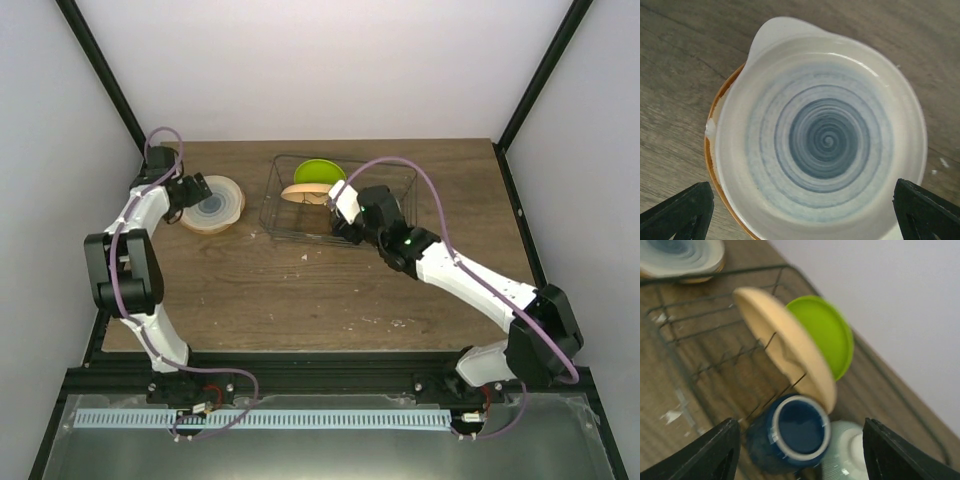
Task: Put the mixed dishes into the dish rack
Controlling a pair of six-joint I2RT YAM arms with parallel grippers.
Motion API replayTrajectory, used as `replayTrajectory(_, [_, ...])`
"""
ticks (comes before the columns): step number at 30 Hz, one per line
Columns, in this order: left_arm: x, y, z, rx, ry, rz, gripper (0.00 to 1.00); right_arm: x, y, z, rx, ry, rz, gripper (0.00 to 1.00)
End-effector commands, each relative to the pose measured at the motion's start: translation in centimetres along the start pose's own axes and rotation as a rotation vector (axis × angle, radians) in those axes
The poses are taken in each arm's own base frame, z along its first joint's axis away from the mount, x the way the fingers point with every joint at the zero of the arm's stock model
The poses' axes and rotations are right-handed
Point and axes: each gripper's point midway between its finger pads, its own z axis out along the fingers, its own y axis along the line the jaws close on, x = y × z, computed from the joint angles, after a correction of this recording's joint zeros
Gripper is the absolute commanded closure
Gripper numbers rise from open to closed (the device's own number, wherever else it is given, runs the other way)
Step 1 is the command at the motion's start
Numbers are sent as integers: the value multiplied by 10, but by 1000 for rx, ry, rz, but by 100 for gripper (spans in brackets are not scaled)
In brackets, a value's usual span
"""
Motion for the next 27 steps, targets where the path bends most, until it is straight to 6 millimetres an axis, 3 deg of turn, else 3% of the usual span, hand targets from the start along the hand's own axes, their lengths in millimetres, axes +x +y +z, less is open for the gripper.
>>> replayTrajectory(1, [-9, 13, 7, -78, -2, 5, 0, 22, 39, 10, -131, 42, 140, 29])
replayTrajectory(7, [-12, 20, 17, -90, 6, 2, 0, 43, 49, 33, -128, 124, 126, 1])
replayTrajectory(19, [-27, 36, 38, -110, 23, -22, 0, 46, 33, 57, 0, 208, 153, 0])
replayTrajectory(27, [-29, 38, 48, -95, 30, -23, 0, 58, 36, 75, 28, 284, 146, 0])
